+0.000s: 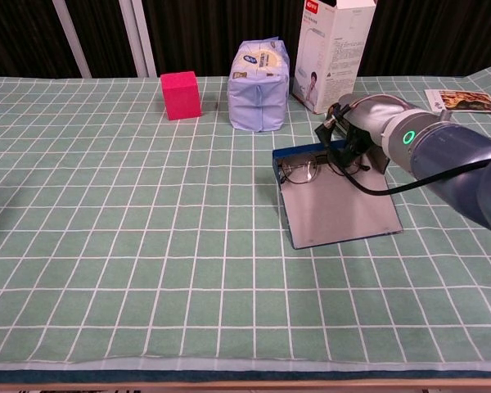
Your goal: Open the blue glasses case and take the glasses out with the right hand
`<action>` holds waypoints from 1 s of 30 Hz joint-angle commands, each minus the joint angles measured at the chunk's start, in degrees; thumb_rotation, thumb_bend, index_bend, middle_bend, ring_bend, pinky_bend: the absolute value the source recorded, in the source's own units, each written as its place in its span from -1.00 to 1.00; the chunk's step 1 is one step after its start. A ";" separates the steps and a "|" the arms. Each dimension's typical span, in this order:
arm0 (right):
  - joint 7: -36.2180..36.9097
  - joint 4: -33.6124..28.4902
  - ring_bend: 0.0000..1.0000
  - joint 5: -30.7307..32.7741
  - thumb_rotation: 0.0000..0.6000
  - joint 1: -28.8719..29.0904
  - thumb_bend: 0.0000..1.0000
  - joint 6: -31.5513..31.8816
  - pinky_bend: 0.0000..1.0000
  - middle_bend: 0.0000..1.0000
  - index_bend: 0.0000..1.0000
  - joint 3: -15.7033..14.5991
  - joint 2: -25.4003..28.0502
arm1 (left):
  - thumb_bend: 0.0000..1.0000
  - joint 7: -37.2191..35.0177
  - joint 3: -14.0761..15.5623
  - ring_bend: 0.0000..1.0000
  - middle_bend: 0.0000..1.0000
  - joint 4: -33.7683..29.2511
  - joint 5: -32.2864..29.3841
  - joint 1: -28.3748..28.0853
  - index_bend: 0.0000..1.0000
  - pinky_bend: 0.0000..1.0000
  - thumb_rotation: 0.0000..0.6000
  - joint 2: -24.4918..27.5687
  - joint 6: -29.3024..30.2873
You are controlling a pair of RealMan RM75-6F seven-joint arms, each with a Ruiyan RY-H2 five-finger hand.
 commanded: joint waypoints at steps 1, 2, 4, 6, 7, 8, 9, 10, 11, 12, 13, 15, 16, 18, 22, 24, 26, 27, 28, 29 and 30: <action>1.21 1.11 1.00 -1.91 1.00 -0.46 0.18 1.71 1.00 0.94 0.01 0.67 -1.56 | -1.00 -0.13 -0.02 -1.00 -1.00 0.00 -0.03 0.03 -1.00 -1.00 1.00 0.02 0.03; 1.58 1.38 1.00 -2.39 1.00 -0.58 0.18 2.10 1.00 0.94 0.01 0.89 -1.98 | -1.00 -0.17 -0.03 -1.00 -1.00 0.01 -0.04 0.03 -1.00 -1.00 1.00 0.03 0.02; 2.10 1.78 1.00 -3.06 1.00 -0.76 0.18 2.65 1.00 0.94 0.01 1.25 -2.63 | -1.00 -0.23 -0.02 -1.00 -1.00 0.00 -0.01 0.02 -1.00 -1.00 1.00 0.04 0.00; 2.13 2.30 1.00 -3.52 1.00 -0.95 0.18 3.30 1.00 0.94 0.02 1.53 -3.34 | -1.00 -0.27 0.00 -1.00 -1.00 0.00 0.03 0.01 -1.00 -1.00 1.00 0.06 -0.03; 2.10 2.56 1.00 -3.66 1.00 -1.06 0.18 3.61 1.00 0.94 0.02 1.68 -3.71 | -1.00 -0.29 0.01 -1.00 -1.00 0.01 0.05 0.01 -1.00 -1.00 1.00 0.07 -0.04; 2.17 2.73 1.00 -3.74 1.00 -1.15 0.18 3.84 1.00 0.94 0.01 1.83 -3.98 | -1.00 -0.34 0.02 -1.00 -1.00 0.00 0.07 0.01 -1.00 -1.00 1.00 0.08 -0.05; 2.40 3.00 1.00 -4.02 1.00 -1.30 0.18 4.15 1.00 0.94 0.01 2.01 -4.37 | -1.00 -0.40 0.02 -1.00 -1.00 -0.01 0.09 0.01 -1.00 -1.00 1.00 0.10 -0.06; 2.86 3.32 1.00 -4.41 1.00 -1.49 0.18 4.40 1.00 0.94 0.01 2.17 -4.79 | -1.00 -0.43 0.01 -1.00 -1.00 0.01 0.10 0.01 -1.00 -1.00 1.00 0.11 -0.04; 3.25 3.75 1.00 -4.88 1.00 -1.68 0.18 4.64 1.00 0.94 0.01 2.22 -5.20 | -1.00 -0.40 0.01 -1.00 -1.00 0.03 0.13 0.01 -1.00 -1.00 1.00 0.11 -0.01; 3.48 4.07 1.00 -5.23 1.00 -1.80 0.18 4.80 1.00 0.94 0.01 2.20 -5.47 | -1.00 -0.35 0.02 -1.00 -1.00 0.07 0.18 0.01 -1.00 -1.00 1.00 0.12 0.03; 3.85 4.51 1.00 -5.78 1.00 -1.96 0.18 4.92 1.00 0.94 0.01 2.18 -5.84 | -1.00 -0.31 0.03 -1.00 -1.00 0.10 0.24 0.02 -1.00 -1.00 1.00 0.10 0.08; 4.53 5.31 1.00 -6.72 1.00 -2.29 0.18 5.08 1.00 0.94 0.01 2.19 -6.55 | -1.00 -0.32 0.06 -1.00 -1.00 0.10 0.30 0.04 -1.00 -1.00 1.00 0.07 0.12; 4.64 5.69 1.00 -7.11 1.00 -2.41 0.18 5.09 1.00 0.94 0.01 2.17 -6.82 | -1.00 -0.32 0.06 -1.00 -1.00 0.12 0.30 0.04 -1.00 -1.00 1.00 0.07 0.13; 4.93 6.22 1.00 -7.74 1.00 -2.59 0.18 5.18 1.00 0.94 0.02 2.28 -7.26 | -1.00 -0.27 0.04 -1.00 -1.00 0.17 0.31 0.04 -1.00 -1.00 1.00 0.05 0.17; 6.87 7.62 1.00 -10.00 1.00 -3.16 0.18 5.66 1.00 0.94 0.01 2.60 -8.42 | -1.00 -0.27 0.03 -1.00 -1.00 0.19 0.30 0.06 -1.00 -1.00 1.00 0.02 0.22; 7.88 8.47 1.00 -11.35 1.00 -3.47 0.18 5.89 1.00 0.94 0.01 2.61 -8.99 | -1.00 -0.22 0.03 -1.00 -1.00 0.20 0.30 0.06 -1.00 -1.00 1.00 0.00 0.22; 8.74 9.21 1.00 -12.39 1.00 -3.78 0.18 6.24 1.00 0.94 0.02 2.67 -9.52 | -1.00 -0.22 0.04 -1.00 -1.00 0.19 0.30 0.06 -1.00 -1.00 1.00 0.00 0.23; 9.06 9.51 1.00 -12.72 1.00 -3.92 0.18 6.30 1.00 0.94 0.02 2.69 -9.75 | -1.00 -0.25 0.05 -1.00 -1.00 0.18 0.30 0.06 -1.00 -1.00 1.00 0.01 0.20; 9.17 9.79 1.00 -12.87 1.00 -4.05 0.18 6.25 1.00 0.94 0.02 2.69 -9.93 | -1.00 -0.28 0.06 -1.00 -1.00 0.18 0.31 0.06 -1.00 -1.00 1.00 0.02 0.19; 9.20 10.11 1.00 -13.00 1.00 -4.23 0.18 6.19 1.00 0.94 0.02 2.75 -10.14 | -1.00 -0.29 0.07 -1.00 -1.00 0.18 0.32 0.07 -1.00 -1.00 1.00 0.05 0.19; 9.23 10.34 1.00 -13.17 1.00 -4.37 0.18 6.12 1.00 0.94 0.02 2.85 -10.31 | -1.00 -0.29 0.06 -1.00 -1.00 0.18 0.33 0.07 -1.00 -1.00 1.00 0.05 0.21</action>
